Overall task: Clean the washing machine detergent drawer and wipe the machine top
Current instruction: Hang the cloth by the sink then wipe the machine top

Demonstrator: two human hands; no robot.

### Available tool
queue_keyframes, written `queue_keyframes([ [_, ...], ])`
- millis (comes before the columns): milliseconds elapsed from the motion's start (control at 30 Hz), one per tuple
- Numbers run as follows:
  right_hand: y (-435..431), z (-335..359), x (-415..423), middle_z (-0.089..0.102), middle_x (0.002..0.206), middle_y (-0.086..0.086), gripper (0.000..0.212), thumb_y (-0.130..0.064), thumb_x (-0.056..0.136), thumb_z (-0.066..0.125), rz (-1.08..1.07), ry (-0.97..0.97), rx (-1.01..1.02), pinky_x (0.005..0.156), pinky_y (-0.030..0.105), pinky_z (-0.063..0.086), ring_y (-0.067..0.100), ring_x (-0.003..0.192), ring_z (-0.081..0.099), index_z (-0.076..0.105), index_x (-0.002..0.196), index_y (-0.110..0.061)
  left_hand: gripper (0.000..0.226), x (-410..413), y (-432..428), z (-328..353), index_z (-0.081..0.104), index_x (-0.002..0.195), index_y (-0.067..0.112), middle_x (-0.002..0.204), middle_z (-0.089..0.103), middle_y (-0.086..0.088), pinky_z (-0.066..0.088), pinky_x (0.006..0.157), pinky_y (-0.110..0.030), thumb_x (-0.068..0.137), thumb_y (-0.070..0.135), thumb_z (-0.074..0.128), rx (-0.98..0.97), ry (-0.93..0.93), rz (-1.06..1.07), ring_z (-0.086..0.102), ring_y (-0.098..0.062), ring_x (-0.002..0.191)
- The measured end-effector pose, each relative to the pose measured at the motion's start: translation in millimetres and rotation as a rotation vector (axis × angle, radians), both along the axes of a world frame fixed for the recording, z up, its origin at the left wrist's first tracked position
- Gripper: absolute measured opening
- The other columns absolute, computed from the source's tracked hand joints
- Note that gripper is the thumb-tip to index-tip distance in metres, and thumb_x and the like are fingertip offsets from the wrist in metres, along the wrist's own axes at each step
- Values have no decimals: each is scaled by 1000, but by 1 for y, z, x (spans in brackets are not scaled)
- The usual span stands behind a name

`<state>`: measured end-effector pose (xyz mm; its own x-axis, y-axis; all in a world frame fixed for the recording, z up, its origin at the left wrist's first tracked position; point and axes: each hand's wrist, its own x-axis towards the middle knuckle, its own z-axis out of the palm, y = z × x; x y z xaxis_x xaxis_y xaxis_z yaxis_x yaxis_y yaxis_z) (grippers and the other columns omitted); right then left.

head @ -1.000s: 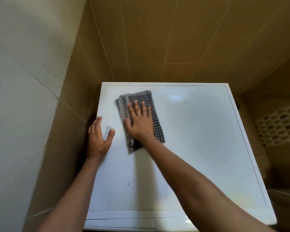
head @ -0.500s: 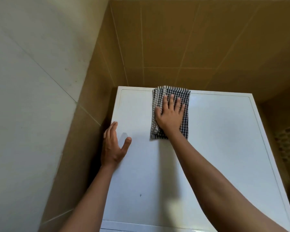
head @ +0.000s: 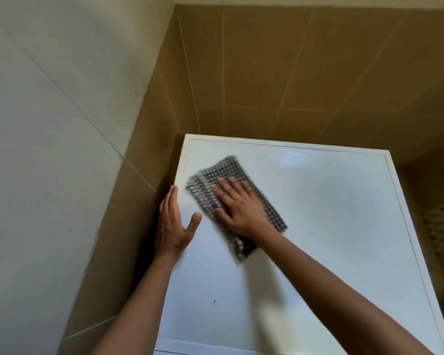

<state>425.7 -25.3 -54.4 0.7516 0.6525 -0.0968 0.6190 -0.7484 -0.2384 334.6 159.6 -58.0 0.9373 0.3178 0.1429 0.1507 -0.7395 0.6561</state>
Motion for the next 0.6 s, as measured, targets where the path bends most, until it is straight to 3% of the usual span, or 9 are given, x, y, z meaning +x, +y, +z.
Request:
queue_keyframes([
  [133, -69, -1, 37, 8, 160, -4, 66, -57, 91, 15, -413, -27, -3, 117, 38, -5, 21, 148, 4, 13, 152, -32, 103, -1, -2, 1, 29, 150, 6, 155, 31, -10, 23, 114, -35, 81, 83, 26, -3, 32, -23, 28, -24, 142],
  [200, -66, 1, 59, 7, 160, -1, 67, -55, 90, 16, -621, 5, 2, 118, 45, -4, 24, 148, 0, 13, 152, -30, 103, -1, -2, 0, 32, 149, 6, 154, 35, -11, 26, 114, -39, 81, 83, 25, 42, 55, -41, 30, -26, 141],
  [267, -42, 3, 71, 2, 161, 4, 69, -55, 91, 15, -694, 36, -14, 117, 49, -6, 30, 147, -5, 8, 153, -26, 103, 0, -1, -1, 35, 147, 3, 150, 39, -13, 28, 113, -41, 82, 82, 24, 96, 86, -59, 32, -29, 139],
  [433, 22, 7, 25, -6, 160, 3, 65, -53, 96, 17, -294, 45, -51, 117, 50, -9, 30, 146, -12, -4, 152, -27, 99, 1, 3, -3, 41, 141, -3, 145, 44, -20, 30, 111, -43, 87, 77, 21, 171, 105, -97, 38, -37, 134],
  [533, 22, 6, -34, 0, 161, 2, 66, -57, 93, 8, -119, 25, -28, 118, 48, -7, 26, 147, -7, 2, 152, -30, 90, -16, -6, 3, 41, 142, -1, 147, 40, -21, 27, 112, -41, 90, 71, 24, 182, 96, -52, 36, -34, 135],
  [600, 4, 4, -61, 8, 160, 0, 65, -58, 92, 12, -78, 15, -3, 118, 44, -5, 23, 148, 1, 10, 152, -31, 85, -38, -17, 8, 42, 141, 0, 146, 40, -21, 26, 112, -39, 92, 67, 27, 207, 86, -50, 36, -34, 135],
])
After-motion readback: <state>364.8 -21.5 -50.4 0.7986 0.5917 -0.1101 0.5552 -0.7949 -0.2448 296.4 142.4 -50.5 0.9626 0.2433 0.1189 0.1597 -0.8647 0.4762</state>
